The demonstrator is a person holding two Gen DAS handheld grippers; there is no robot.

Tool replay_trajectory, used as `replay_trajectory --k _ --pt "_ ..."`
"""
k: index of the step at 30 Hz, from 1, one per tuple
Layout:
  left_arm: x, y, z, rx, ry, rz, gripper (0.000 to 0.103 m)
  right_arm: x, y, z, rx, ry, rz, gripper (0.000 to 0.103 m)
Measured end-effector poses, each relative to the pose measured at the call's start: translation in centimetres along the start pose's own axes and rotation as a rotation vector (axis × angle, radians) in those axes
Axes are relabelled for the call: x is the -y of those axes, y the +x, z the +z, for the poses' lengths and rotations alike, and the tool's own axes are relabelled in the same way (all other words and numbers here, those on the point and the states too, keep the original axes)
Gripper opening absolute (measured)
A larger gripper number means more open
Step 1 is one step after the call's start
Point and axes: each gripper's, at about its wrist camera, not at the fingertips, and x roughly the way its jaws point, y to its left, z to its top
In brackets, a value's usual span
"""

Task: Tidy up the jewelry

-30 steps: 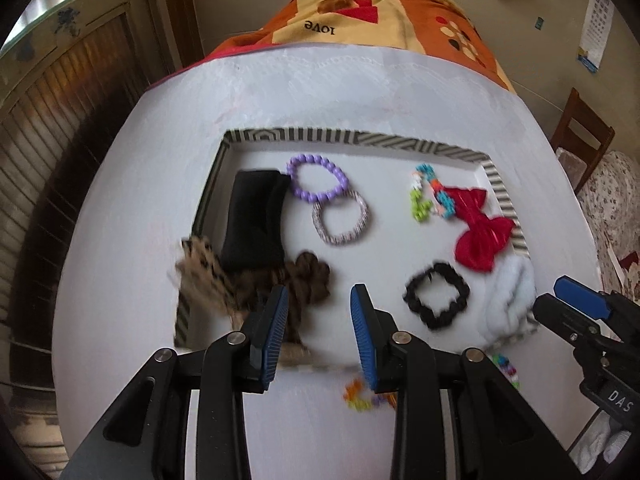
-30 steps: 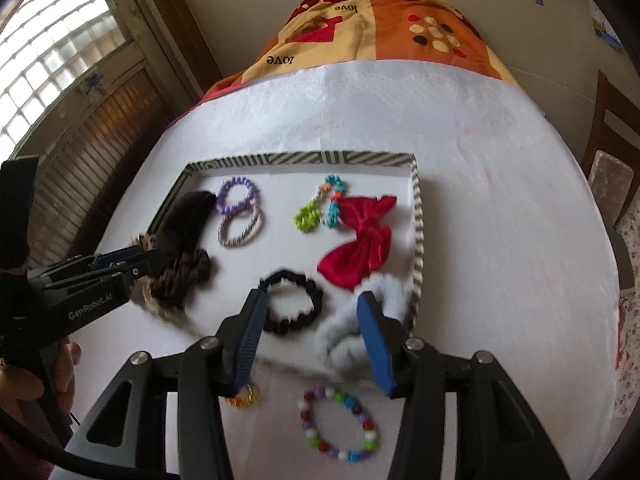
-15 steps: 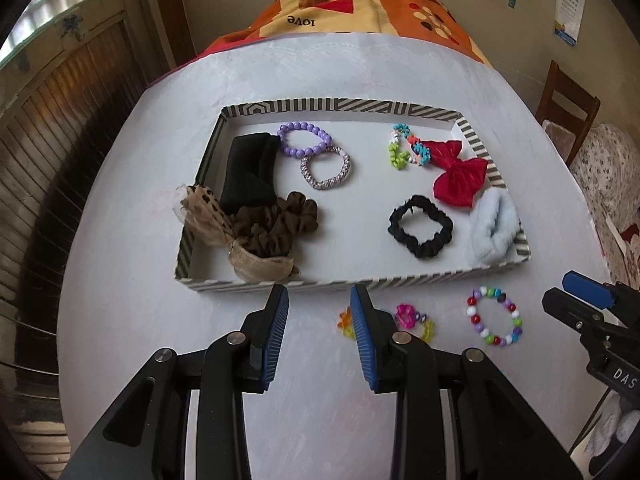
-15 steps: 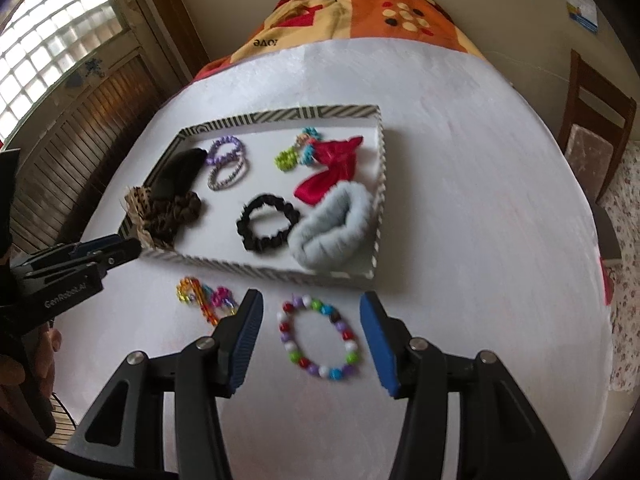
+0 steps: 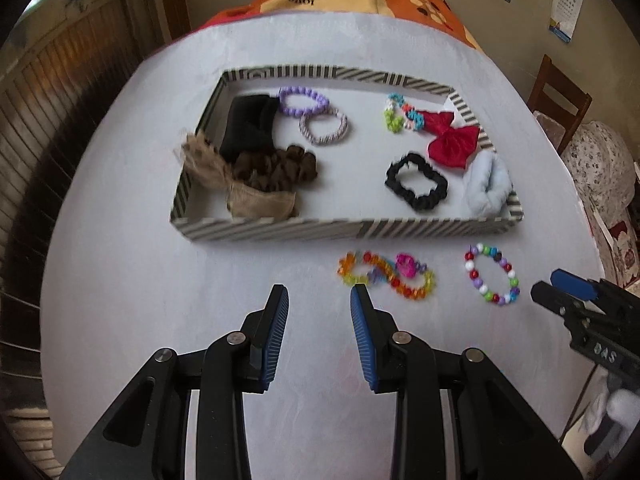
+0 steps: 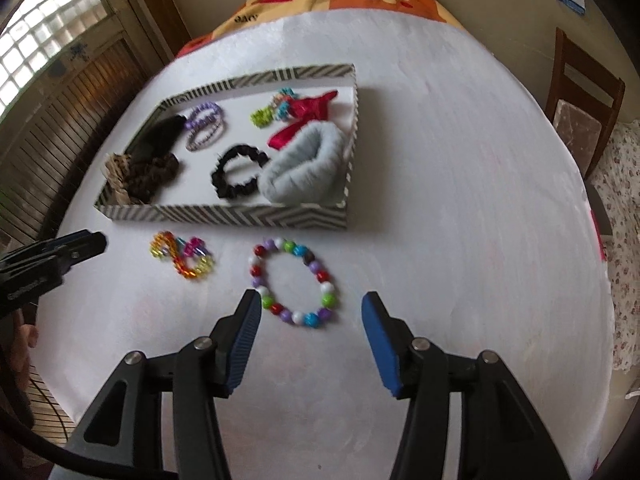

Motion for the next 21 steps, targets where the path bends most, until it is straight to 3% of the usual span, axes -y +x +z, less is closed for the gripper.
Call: replay_trajectory --k 6,12,17,21 --pt "-1.1 1.9 -0.4 -0.074 -0.089 -0.120 0.024 0.8 1.6 -0.1 -0.024 0.011 0.002 0.055" --pt "-0.8 3.4 0.2 -0.107 -0.145 -0.166 0.024 0.5 2.6 0.4 -0.033 -0.027 0.000 0.055" --pt "-0.7 4.8 0.9 -0.129 -0.188 -0.171 0.024 0.1 3.0 0.9 -0.039 -0.066 0.004 0.055" --pt "-0.5 5.5 1.2 -0.143 -0.188 -0.131 0.024 -0.1 3.3 1.1 -0.045 -0.090 0.009 0.055"
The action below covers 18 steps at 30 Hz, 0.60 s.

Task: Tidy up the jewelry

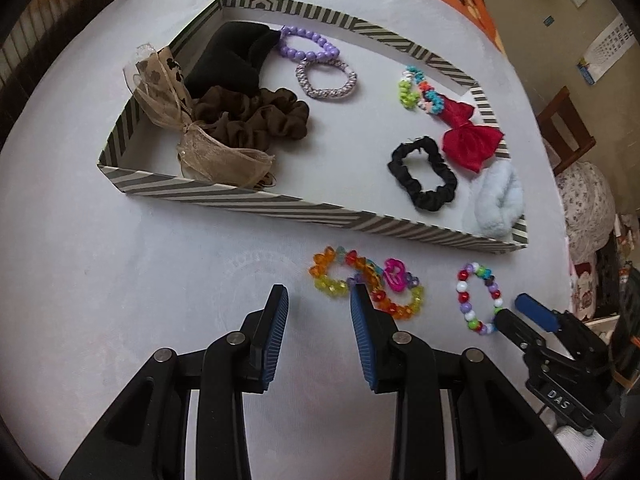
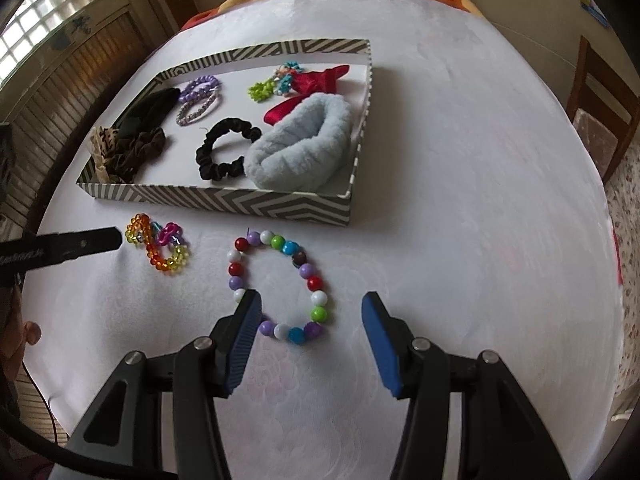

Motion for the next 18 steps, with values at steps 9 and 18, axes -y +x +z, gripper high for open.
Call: replay_trajectory --k 9,18 --pt "1.1 1.0 0.8 0.002 0.021 0.065 0.024 0.3 0.7 0.5 0.008 -0.019 0.006 0.055" --pt "1.5 1.3 0.9 0.035 0.054 0.048 0.002 -0.9 1.7 0.5 0.038 -0.120 -0.044 0.019"
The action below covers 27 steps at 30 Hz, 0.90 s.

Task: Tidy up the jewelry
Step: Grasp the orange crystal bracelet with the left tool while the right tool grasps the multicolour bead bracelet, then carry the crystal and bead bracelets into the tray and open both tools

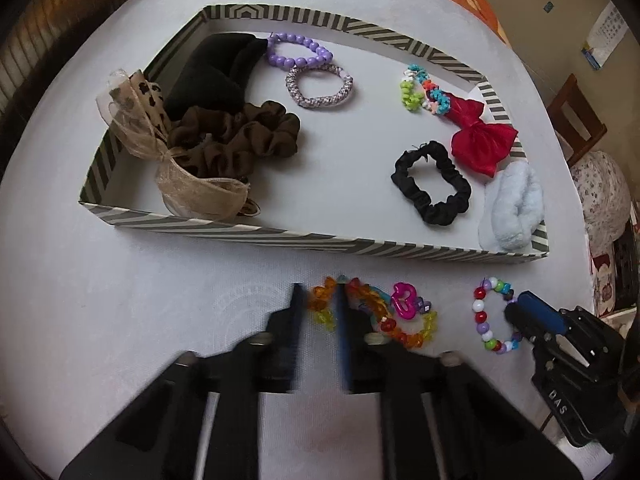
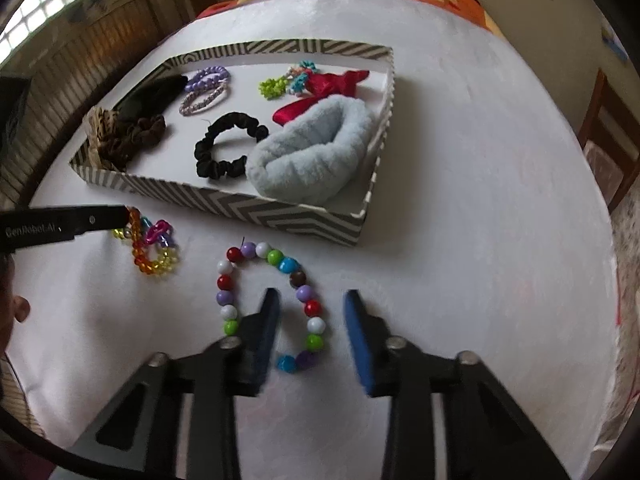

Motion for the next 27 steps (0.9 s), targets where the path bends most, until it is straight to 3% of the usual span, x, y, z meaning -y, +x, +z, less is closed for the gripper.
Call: replay_trajectory --k 1,4,7,15,27 --pt "0.0 0.0 0.0 0.003 0.005 -0.004 0.002 -0.1 0.0 0.0 0.002 -0.009 0.004 0.013" --pt "-0.3 -0.2 -0.2 -0.006 0.007 -0.030 0.001 0.0 -0.2 -0.1 0.002 -0.003 0.031 0.009" --pt "-0.5 -1.0 -0.3 -0.003 -0.001 -0.067 0.001 0.6 -1.3 -0.1 0.023 0.044 0.086 0.009" --pt "-0.1 -5.7 -0.4 0.057 0.051 -0.116 0.001 1.0 -6.2 0.6 0.116 0.068 0.130 0.009" --pt "0.7 -11.4 1.4 0.161 0.100 -0.116 0.000 0.0 -10.3 2.5 0.198 0.052 0.136 0.010"
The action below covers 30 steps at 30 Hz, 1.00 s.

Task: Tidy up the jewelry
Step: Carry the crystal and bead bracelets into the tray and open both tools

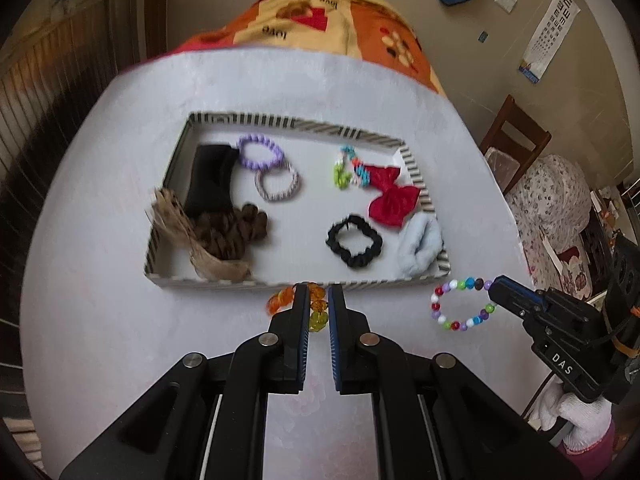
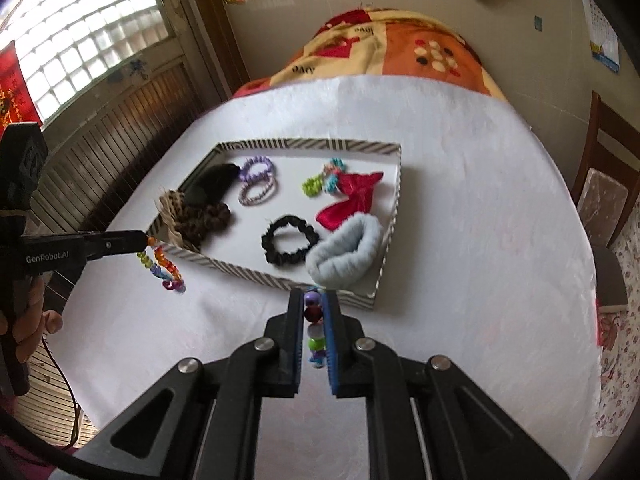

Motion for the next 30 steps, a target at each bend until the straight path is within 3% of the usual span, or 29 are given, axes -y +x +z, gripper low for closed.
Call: replay_trajectory --k 14,30 --pt "0.9 -1.4 3.4 0.072 0.024 0.011 0.000 -1.4 -0.8 2.9 0.037 -0.037 -0.007 0.010" --pt "1.5 2.0 5.2 0.030 0.034 0.027 0.000 -1.2 0.9 5.1 0.025 -0.049 -0.019 0.010"
